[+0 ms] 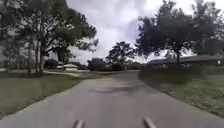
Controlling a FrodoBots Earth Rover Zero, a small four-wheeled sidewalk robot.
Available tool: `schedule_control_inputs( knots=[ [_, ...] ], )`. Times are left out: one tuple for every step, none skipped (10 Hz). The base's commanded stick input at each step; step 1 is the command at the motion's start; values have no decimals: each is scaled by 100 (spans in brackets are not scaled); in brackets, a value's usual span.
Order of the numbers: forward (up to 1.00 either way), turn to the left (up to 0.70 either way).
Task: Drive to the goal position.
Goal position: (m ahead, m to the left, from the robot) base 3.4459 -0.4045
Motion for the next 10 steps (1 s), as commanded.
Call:
schedule_control_inputs(
  knots=[
    [70, 0],
    [70, 0],
    [70, 0],
    [70, 0],
    [70, 0],
    [70, 0],
    [70, 0],
    [70, 0],
    [70, 0],
    [70, 0]
  ],
)
